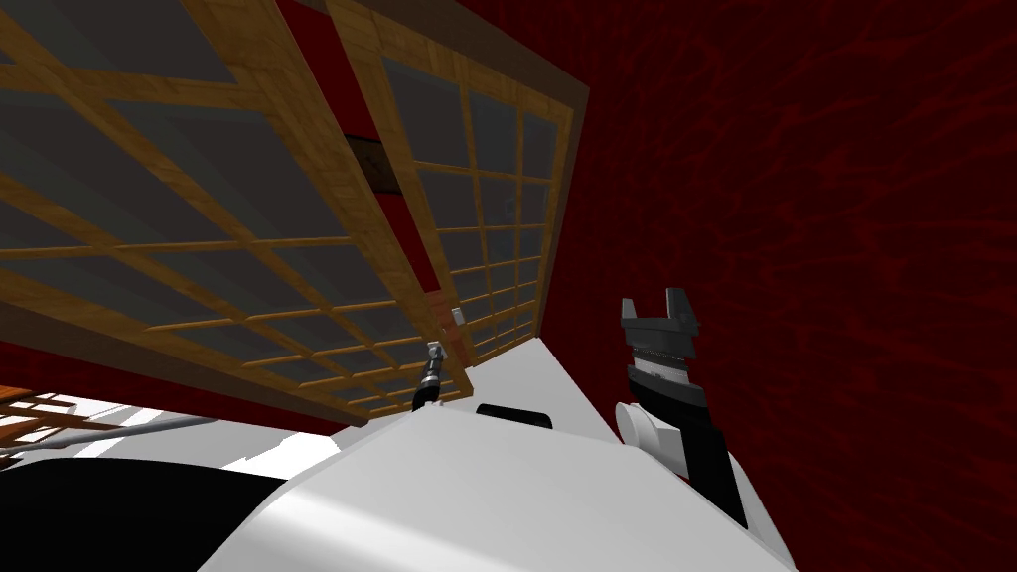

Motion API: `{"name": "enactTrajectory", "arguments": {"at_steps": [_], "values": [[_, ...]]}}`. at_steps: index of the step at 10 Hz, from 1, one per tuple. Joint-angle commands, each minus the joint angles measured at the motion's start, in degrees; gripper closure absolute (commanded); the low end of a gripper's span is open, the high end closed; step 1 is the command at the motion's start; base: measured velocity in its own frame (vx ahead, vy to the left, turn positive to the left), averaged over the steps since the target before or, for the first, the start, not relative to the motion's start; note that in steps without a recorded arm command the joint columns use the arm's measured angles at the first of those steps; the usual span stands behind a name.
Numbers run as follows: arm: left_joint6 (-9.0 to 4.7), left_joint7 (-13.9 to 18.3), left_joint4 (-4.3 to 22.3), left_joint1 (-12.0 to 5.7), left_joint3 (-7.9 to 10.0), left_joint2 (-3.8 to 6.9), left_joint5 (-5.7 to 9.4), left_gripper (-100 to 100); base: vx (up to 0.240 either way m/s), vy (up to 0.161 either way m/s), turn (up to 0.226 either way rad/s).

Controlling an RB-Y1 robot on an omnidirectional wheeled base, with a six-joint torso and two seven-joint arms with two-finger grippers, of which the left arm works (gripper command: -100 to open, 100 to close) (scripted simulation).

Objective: Pull the door open

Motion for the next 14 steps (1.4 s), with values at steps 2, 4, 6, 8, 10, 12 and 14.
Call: {"name": "enactTrajectory", "arguments": {"at_steps": [2,4,6,8,10,12,14], "values": [[-0.1,3.9,-0.1,0.78,0.4,0.92,1.11,100,-0.034,0.014,-0.041],[-0.1,4.0,-0.1,0.78,0.4,0.92,1.11,100,-0.025,0.016,-0.024],[-0.23,7.9,0.3,0.36,-0.37,1.13,2.04,100,-0.05,0.002,-0.051],[-0.3,10.9,0.4,0.15,-0.75,1.24,2.51,100,-0.048,0.009,-0.046],[-0.37,13.4,0.6,-0.06,-1.13,1.35,2.98,100,-0.05,0.021,-0.05],[-0.43,15.7,0.8,-0.28,-1.52,1.46,3.45,100,-0.042,0.005,-0.042],[-0.51,18.0,1.0,-0.5,-1.93,1.57,3.95,100,-0.026,-0.001,-0.015]]}}
